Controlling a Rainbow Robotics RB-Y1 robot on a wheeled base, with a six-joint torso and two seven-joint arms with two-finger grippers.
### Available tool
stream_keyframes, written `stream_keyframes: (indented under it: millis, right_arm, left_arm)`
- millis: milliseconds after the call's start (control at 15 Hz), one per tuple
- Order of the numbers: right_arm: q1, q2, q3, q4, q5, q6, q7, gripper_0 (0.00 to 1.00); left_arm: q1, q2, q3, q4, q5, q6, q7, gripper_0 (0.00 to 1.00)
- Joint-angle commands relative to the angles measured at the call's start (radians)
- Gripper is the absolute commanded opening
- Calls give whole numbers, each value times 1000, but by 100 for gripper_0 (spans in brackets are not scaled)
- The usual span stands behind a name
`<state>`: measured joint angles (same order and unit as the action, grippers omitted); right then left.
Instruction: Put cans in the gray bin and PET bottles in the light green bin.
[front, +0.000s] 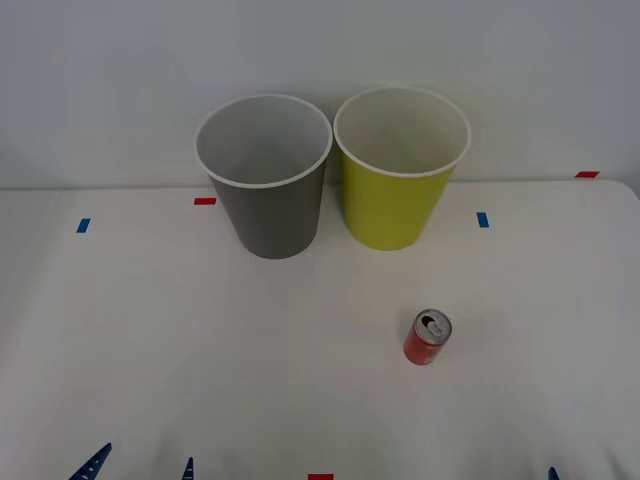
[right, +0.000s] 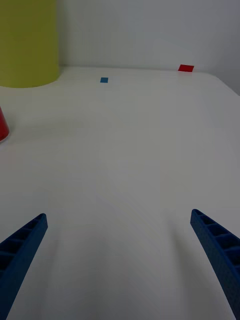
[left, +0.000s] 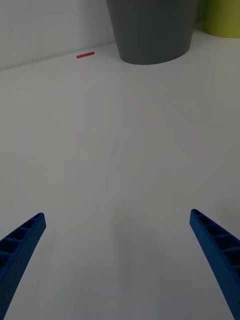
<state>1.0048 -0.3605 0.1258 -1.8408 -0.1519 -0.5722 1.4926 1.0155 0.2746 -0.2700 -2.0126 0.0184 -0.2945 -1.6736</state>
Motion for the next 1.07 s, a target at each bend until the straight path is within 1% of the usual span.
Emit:
stream_keyframes:
  millis: [67, 1067]
  right_arm:
    - [0, 0, 0, 0, 0, 0, 0, 100]
    - [0, 0, 0, 0, 0, 0, 0, 100]
  left_arm:
    - [0, 0, 0, 0, 0, 0, 0, 100]
    - [0, 0, 0, 0, 0, 0, 0, 100]
